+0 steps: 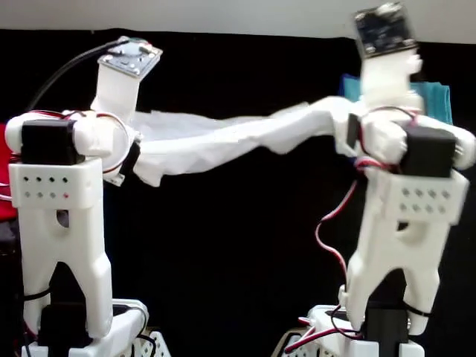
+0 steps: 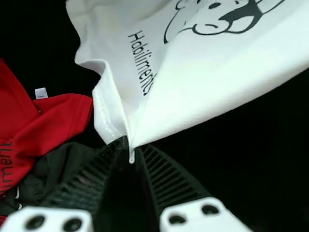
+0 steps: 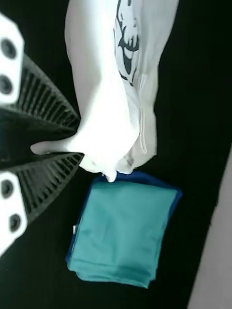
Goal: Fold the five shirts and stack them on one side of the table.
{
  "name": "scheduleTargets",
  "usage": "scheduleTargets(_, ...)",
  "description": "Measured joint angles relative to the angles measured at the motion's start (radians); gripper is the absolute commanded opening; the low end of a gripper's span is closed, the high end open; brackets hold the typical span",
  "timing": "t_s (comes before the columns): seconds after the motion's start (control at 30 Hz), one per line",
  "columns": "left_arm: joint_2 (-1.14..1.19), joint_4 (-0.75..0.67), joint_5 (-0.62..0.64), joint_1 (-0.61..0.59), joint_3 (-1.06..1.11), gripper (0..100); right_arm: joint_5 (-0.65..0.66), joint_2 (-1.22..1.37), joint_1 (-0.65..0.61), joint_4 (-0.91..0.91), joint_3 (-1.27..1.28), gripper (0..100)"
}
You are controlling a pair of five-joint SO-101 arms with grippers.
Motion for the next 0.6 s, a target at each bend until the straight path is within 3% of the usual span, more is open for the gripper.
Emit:
scheduleTargets(0.13,-0.081,0.002,0.000,0.002,-0.049,1,0.000,0.006,0.044,0.048,-0.164,0.6)
scheduleTargets(0.37,-0.092,-0.006,0.000,0.002,0.046,1,0.000,0.120,0.063,0.015,-0.147,0.6)
scheduleTargets(0.6,0.104,-0.244,0.000,0.003,0.285,1,0.002,0.344,0.063,-0.098,-0.126,0.6)
